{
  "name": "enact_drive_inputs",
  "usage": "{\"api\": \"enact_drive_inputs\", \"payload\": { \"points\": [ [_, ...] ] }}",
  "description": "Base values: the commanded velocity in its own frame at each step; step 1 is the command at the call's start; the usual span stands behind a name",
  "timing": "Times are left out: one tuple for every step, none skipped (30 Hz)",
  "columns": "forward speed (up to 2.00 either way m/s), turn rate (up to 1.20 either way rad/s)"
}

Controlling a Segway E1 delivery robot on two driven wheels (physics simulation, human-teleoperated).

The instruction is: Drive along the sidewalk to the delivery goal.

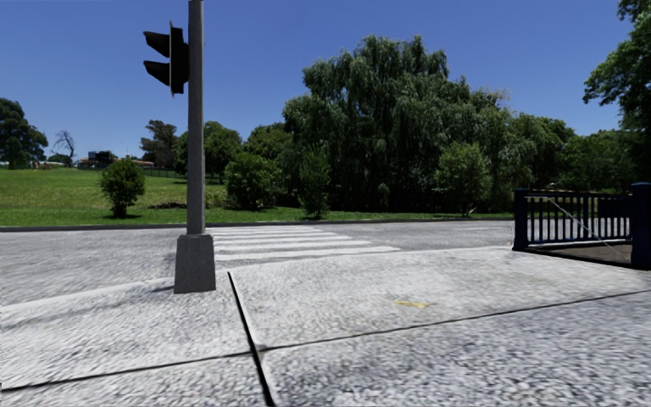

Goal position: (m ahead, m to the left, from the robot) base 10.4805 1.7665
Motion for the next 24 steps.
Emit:
{"api": "enact_drive_inputs", "payload": {
  "points": [
    [2.0, 0.0],
    [2.0, 0.0],
    [2.0, 0.0],
    [2.0, 0.0],
    [2.0, 0.0],
    [2.0, 0.0],
    [2.0, 0.0],
    [2.0, 0.0],
    [2.0, 0.0],
    [2.0, 0.0],
    [2.0, 0.0],
    [2.0, 0.0],
    [2.0, 0.0],
    [2.0, 0.0],
    [2.0, 0.0],
    [2.0, 0.0],
    [2.0, 0.0],
    [2.0, 0.0],
    [2.0, 0.0],
    [2.0, 0.0],
    [2.0, 0.0],
    [2.0, 0.0],
    [2.0, 0.0],
    [2.0, 0.0]
  ]
}}
